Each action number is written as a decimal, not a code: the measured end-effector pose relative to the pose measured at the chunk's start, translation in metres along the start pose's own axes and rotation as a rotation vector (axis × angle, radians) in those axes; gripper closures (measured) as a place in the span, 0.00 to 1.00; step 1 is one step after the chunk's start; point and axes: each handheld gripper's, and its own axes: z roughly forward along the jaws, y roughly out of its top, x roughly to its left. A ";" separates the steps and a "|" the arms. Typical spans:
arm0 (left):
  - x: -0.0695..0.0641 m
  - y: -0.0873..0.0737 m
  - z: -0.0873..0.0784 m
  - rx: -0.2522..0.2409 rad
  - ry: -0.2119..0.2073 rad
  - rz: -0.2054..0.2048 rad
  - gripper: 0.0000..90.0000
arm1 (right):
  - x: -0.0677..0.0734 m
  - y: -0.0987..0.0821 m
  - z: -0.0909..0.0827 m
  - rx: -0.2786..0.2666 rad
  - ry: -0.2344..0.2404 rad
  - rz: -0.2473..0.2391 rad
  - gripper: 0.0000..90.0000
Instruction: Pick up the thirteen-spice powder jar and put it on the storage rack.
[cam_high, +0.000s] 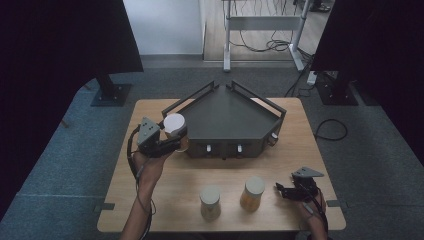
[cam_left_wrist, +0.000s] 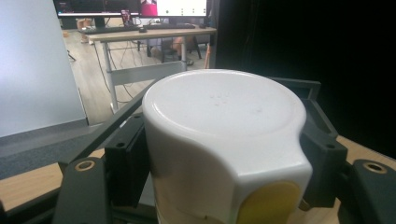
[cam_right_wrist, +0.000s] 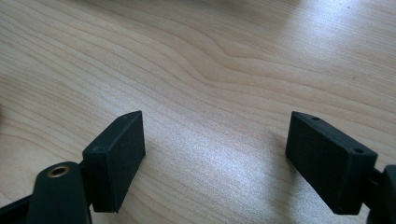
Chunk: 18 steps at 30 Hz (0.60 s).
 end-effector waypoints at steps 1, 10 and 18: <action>0.001 0.001 0.002 0.000 0.001 0.003 0.34 | 0.000 0.000 0.000 0.001 0.000 0.000 0.21; 0.008 0.005 0.021 -0.004 -0.008 -0.006 0.34 | 0.000 0.000 0.000 -0.001 0.001 0.002 0.22; 0.012 0.010 0.034 0.000 -0.001 -0.009 0.34 | 0.000 0.000 0.000 0.000 0.000 0.000 0.22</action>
